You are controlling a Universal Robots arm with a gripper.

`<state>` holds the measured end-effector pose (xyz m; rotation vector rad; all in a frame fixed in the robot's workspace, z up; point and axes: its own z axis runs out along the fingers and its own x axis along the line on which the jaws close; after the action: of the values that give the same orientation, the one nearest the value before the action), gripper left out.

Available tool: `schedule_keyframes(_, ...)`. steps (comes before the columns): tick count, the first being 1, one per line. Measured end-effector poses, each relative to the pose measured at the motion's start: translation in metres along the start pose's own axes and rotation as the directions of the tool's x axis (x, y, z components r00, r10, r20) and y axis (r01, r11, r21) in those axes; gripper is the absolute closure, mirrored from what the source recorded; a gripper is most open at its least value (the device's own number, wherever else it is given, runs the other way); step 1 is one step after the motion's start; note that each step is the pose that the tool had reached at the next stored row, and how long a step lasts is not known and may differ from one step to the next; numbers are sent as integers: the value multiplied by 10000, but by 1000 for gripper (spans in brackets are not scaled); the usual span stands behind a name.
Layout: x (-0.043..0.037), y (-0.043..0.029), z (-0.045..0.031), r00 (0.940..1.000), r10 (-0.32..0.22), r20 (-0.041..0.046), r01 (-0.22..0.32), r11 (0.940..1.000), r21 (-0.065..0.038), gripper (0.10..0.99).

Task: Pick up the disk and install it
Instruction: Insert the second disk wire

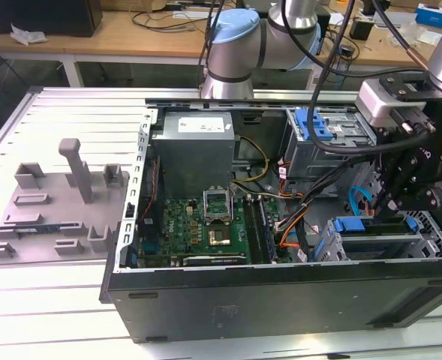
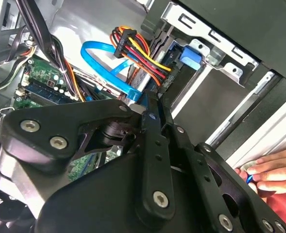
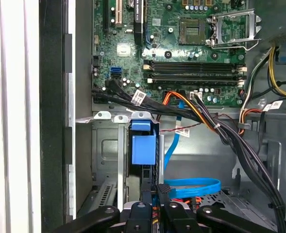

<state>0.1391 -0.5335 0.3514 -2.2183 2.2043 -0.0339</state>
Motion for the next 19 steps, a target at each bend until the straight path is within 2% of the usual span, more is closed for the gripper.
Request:
schedule_keyframes(5,20,-11,14,10000,1,3,-1,10000,1,925)
schedule_keyframes(19,11,-14,33,10000,-13,5,13,10000,0,925)
